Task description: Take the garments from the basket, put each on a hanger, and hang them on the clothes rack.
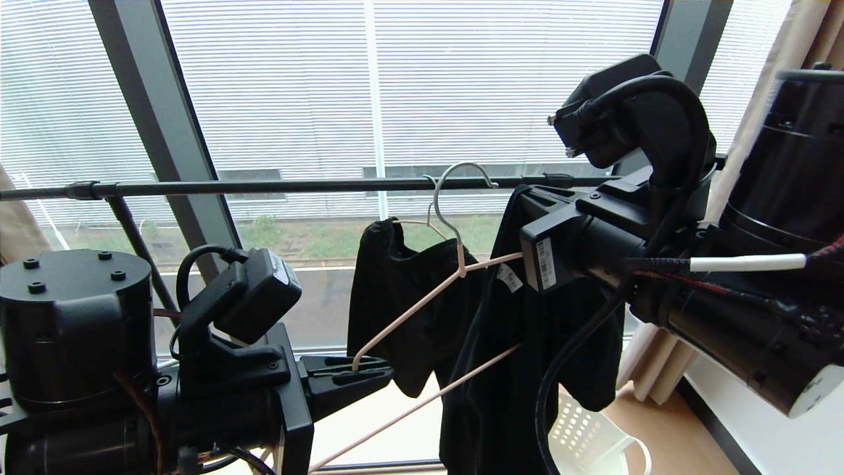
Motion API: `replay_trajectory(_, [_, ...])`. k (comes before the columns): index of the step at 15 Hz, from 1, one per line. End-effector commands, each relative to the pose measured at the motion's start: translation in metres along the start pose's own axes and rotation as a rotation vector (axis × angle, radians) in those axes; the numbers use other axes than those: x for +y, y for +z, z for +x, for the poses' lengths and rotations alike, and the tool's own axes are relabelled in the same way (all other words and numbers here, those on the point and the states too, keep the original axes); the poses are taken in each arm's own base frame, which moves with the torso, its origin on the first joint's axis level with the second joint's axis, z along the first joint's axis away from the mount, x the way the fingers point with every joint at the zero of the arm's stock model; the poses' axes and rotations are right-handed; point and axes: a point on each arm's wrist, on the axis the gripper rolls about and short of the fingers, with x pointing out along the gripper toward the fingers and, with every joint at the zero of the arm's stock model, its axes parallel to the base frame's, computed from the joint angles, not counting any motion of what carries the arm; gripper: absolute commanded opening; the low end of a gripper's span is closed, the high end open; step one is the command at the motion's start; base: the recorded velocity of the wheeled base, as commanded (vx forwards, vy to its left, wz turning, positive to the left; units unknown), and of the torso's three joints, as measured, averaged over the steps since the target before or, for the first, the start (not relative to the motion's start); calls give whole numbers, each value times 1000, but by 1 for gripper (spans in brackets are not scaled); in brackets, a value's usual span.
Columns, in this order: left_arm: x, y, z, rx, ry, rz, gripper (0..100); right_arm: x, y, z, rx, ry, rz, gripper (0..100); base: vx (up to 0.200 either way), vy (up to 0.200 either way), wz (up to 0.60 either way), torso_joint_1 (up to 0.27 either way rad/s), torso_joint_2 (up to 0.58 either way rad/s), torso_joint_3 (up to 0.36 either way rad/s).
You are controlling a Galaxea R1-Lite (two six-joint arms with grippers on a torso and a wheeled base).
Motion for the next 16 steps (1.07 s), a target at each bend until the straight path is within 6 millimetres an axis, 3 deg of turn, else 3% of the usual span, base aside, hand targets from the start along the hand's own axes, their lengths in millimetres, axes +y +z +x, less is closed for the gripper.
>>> replay_trajectory(1, [0, 0, 1, 1, -1, -1, 0, 7, 1, -4, -7, 28, -2, 0, 0, 0, 0, 0, 0, 0])
replay_trajectory(5, [3, -1, 8, 16, 1, -11, 0, 29, 6, -23, -34, 125, -5, 0, 0, 0, 0, 0, 0, 0])
replay_trajectory(10, [6, 2, 8, -4, 14, -10, 0, 28, 2, -24, -26, 121, -4, 0, 0, 0, 0, 0, 0, 0])
replay_trajectory(11, [6, 2, 8, -5, 14, -10, 0, 24, -1, -23, -28, 106, 0, 100, 0, 0, 0, 0, 0, 0])
replay_trajectory(16, [3, 5, 0, -33, 16, 2, 0, -13, 3, -21, -66, -5, 48, 100, 0, 0, 0, 0, 0, 0])
